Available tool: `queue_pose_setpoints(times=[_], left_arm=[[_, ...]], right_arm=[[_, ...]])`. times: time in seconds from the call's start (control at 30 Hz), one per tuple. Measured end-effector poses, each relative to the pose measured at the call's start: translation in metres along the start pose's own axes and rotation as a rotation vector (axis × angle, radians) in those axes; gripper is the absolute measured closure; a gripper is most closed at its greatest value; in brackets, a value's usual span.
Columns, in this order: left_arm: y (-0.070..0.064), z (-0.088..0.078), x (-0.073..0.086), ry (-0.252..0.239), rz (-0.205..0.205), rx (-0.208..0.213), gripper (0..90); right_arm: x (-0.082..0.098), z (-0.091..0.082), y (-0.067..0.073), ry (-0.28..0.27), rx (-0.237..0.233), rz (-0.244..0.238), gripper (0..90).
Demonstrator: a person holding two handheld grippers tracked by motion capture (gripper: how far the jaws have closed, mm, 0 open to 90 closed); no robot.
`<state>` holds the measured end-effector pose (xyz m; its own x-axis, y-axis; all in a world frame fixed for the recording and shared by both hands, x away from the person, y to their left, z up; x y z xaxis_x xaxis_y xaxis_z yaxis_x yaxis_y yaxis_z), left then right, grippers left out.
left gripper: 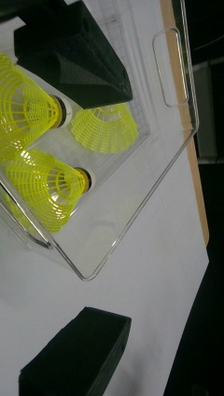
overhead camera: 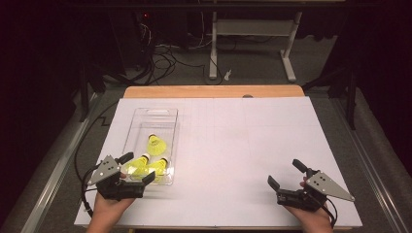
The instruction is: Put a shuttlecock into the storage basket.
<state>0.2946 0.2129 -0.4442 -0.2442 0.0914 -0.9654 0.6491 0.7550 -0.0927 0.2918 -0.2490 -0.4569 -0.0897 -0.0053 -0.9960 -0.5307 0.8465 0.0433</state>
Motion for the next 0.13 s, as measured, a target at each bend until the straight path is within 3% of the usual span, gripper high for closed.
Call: queue_pose_setpoints(times=[0.13], left_arm=[[-0.0009,0.0013,0.0003,0.004,0.010,0.004,0.3]], right_arm=[[0.0015,-0.0006,-0.0045,0.001,0.014,0.014,0.1]])
Point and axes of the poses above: each handheld gripper's, and its own axes: z roughly forward along the jaws, x roughly out of its underside, y roughly to its left, the point moved 5 cm from there along z, roughly forward along the jaws, and after that the axes turned 7 degrees about -y, right-handed, at the moved point
